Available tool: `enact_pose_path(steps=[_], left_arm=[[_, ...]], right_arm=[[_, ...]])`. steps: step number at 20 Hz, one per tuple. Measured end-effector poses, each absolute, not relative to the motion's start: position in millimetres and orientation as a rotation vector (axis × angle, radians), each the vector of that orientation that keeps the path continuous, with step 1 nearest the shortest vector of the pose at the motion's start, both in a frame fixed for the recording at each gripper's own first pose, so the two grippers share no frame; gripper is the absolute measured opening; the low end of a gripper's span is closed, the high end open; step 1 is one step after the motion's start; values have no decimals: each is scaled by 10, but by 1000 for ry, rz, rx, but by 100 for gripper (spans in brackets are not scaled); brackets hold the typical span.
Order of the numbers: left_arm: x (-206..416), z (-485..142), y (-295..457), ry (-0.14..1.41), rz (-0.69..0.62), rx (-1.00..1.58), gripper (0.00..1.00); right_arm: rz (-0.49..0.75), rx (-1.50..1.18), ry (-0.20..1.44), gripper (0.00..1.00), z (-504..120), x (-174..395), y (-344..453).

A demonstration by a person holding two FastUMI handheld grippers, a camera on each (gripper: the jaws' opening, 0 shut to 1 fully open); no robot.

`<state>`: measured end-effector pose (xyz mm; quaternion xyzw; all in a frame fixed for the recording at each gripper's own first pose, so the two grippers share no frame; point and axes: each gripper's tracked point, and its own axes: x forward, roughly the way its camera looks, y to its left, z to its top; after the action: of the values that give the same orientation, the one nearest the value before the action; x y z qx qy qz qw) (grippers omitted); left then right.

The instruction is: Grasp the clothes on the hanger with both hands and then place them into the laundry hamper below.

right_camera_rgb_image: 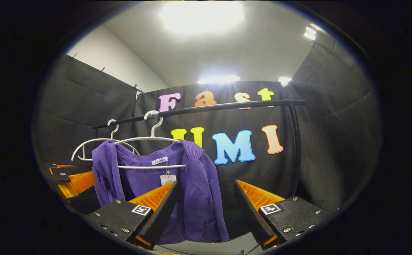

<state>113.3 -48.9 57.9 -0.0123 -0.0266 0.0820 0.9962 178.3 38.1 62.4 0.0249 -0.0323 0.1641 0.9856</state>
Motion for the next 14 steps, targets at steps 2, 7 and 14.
enact_pose_path(steps=[2,7,14], left_arm=[[1240,541,-508,-43,180,-30,98],[1568,390,-480,-8,231,-4,100],[1875,189,-383,44,307,2,100]], right_arm=[[357,49,-55,96,599,1926,442],[409,50,-40,96,520,2285,611],[458,36,-9,96,360,2854,893]])
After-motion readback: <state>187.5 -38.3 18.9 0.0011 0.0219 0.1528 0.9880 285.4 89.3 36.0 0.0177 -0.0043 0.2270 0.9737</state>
